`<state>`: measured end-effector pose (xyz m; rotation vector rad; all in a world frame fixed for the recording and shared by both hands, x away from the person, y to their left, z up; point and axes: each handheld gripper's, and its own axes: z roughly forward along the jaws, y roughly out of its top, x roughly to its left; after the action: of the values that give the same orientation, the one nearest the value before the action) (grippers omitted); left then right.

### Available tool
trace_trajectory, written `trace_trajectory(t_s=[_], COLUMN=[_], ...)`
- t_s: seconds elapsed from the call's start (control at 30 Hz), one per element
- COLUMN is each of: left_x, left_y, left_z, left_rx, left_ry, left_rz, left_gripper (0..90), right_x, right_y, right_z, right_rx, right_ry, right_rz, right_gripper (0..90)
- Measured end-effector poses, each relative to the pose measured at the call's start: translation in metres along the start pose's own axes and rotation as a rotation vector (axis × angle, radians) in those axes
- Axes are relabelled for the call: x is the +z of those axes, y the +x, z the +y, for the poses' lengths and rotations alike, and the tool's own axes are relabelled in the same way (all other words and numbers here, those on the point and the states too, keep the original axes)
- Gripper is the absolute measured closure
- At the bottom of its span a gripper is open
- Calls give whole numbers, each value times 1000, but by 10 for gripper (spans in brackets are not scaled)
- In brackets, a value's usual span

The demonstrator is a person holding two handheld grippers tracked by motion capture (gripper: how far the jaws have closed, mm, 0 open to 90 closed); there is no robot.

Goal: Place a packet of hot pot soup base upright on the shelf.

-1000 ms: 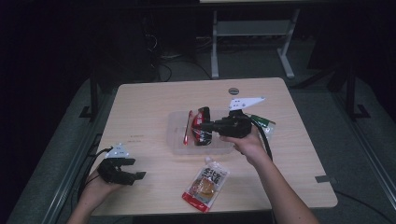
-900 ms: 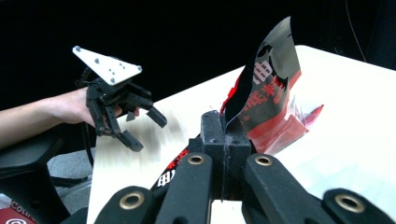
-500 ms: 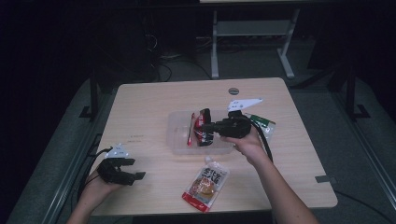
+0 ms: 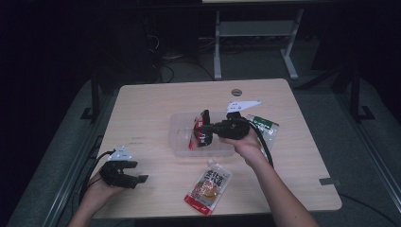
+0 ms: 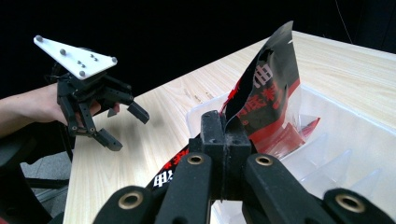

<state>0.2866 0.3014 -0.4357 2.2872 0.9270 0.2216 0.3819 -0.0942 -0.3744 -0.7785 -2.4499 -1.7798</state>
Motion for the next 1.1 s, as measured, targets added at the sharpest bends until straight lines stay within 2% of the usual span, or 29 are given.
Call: trace_trajectory(t_s=[0.33, 0.47, 0.63, 0.83, 1.0, 1.1], left_x=[2, 2, 2, 1, 0, 1], left_y=[-1, -1, -1, -2, -2, -3], left_z=[0, 0, 0, 0, 0, 1], left_rx=[0, 2, 1, 15, 39, 33], left_ry=[3, 5, 4, -5, -24, -30], left_rz=[-3, -5, -5, 4, 14, 18], left_gripper=[259, 259, 259, 256, 230, 187], right_x=[12, 14, 13, 9, 2, -5], right_y=[-3, -3, -2, -1, 3, 6], right_z=[-2, -3, -2, 0, 0, 1], right_rx=[15, 12, 4, 5, 3, -3], right_ry=[7, 7, 1, 11, 36, 53], right_rz=[-22, -34, -49, -62, -68, -73], right_gripper=[888, 832, 712, 476, 364, 331])
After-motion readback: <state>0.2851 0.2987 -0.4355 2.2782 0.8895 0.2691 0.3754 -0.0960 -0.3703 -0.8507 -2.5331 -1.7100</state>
